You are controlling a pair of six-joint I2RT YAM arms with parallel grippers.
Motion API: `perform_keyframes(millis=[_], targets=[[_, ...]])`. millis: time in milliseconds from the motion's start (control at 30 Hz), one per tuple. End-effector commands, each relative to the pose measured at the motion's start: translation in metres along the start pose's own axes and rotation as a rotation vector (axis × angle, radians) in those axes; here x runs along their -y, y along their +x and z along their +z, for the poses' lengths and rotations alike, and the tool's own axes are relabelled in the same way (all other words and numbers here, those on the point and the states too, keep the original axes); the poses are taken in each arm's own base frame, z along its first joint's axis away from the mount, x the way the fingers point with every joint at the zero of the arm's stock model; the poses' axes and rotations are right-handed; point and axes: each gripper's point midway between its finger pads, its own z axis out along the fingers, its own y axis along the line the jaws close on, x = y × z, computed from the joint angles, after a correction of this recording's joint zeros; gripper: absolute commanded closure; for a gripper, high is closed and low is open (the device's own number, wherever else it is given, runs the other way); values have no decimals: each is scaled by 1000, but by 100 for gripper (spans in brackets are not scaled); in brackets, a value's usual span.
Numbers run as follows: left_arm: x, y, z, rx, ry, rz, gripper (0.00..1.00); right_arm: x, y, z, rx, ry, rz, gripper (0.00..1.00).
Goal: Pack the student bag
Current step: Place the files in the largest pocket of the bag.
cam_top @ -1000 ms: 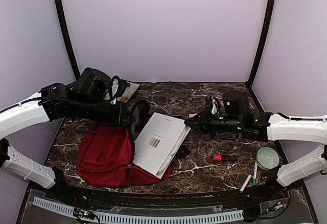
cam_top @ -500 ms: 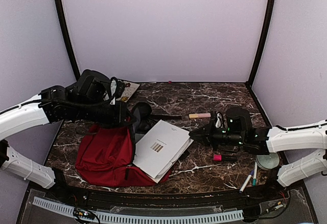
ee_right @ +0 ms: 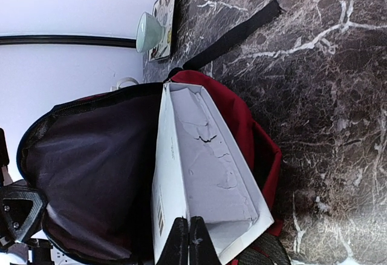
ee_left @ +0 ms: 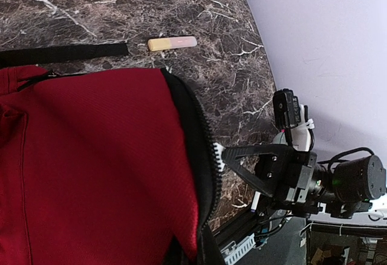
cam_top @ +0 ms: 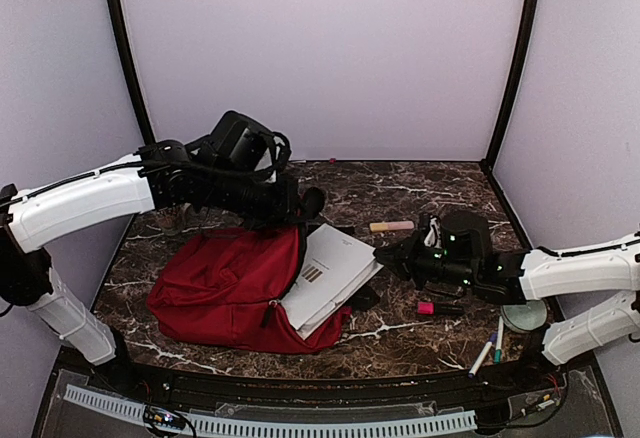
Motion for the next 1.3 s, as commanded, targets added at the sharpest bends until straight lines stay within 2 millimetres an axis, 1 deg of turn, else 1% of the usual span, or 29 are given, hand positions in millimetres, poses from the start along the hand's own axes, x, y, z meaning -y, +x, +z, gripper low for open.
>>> perform_keyframes(millis=[0, 67, 167, 200, 300, 433, 500, 567, 667, 767, 833, 900, 1000, 1067, 1167, 1267], targets=[[57, -37, -15, 82, 176, 9, 100, -11, -10, -4, 71, -42, 0, 100], [64, -39, -14, 74, 192, 11, 100, -7, -14, -6, 97, -32, 20, 100], [66, -38, -12, 60, 201, -3, 100, -3, -25, -12, 161, -34, 56, 100], [64, -36, -12, 54, 201, -10, 100, -3, -29, -14, 186, -37, 91, 100], [58, -28, -15, 40, 201, -32, 100, -3, -43, -18, 246, -39, 115, 100], [45, -16, -15, 24, 191, -65, 100, -4, -61, -17, 283, -37, 149, 100], [37, -10, -12, 10, 179, -84, 100, -7, -65, -16, 291, -41, 159, 100], [35, -6, -10, -2, 180, -101, 100, -11, -65, -11, 282, -50, 162, 100], [34, -4, -7, -7, 186, -116, 100, -21, -52, 2, 222, -74, 172, 100], [32, -4, -7, 0, 181, -120, 100, -27, -25, 20, 125, -64, 147, 100], [29, -3, -7, 1, 174, -122, 100, -21, -7, 29, 74, -31, 132, 100], [25, -2, -9, 8, 169, -128, 100, -12, 7, 29, 53, -16, 157, 100], [14, 5, -11, 16, 162, -152, 100, 2, 21, 27, 33, 7, 209, 100], [6, 10, -11, 18, 157, -166, 100, 7, 31, 27, 14, 31, 230, 100], [-4, 17, -8, 15, 144, -177, 100, 3, 51, 30, -28, 53, 242, 100], [-10, 22, -4, 5, 128, -172, 100, 0, 74, 37, -104, 92, 246, 100]])
